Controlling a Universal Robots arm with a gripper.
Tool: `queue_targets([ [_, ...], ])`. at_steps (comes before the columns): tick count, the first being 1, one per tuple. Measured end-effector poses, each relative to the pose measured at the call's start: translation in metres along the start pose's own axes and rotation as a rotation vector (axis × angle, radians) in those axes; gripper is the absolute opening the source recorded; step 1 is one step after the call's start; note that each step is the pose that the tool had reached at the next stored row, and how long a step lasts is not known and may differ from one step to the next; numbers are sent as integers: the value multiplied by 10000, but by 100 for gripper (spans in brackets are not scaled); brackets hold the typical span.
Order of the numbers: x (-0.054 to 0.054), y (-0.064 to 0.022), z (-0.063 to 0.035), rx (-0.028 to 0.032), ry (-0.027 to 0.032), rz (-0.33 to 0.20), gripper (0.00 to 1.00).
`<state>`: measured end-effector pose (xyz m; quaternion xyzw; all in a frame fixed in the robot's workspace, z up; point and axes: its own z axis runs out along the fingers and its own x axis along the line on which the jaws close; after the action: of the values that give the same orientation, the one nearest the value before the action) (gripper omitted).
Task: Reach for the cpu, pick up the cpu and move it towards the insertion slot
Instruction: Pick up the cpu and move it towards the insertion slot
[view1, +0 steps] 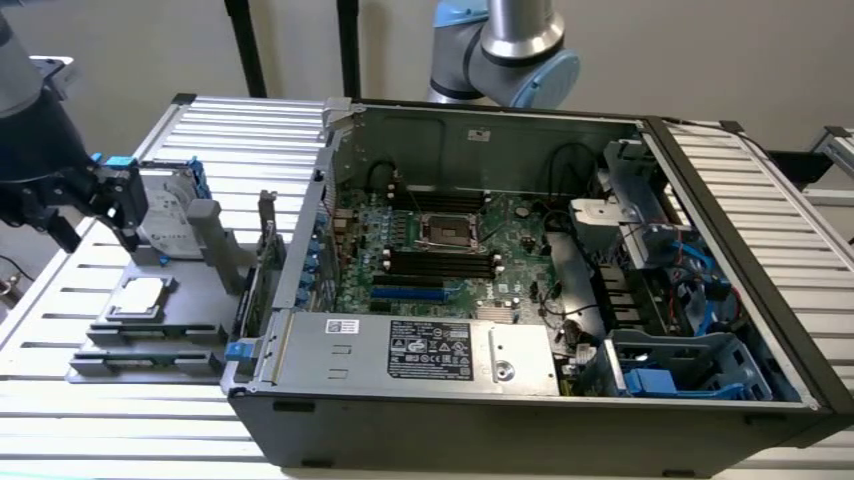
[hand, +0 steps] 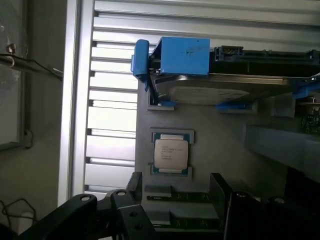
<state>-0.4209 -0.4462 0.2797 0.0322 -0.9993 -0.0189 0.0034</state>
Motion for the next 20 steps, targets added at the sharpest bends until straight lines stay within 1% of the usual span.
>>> queue_targets([
  [7,0,-5,128,1,5,-118,65],
  [20,-14,-14,362,2,7,-129,65],
])
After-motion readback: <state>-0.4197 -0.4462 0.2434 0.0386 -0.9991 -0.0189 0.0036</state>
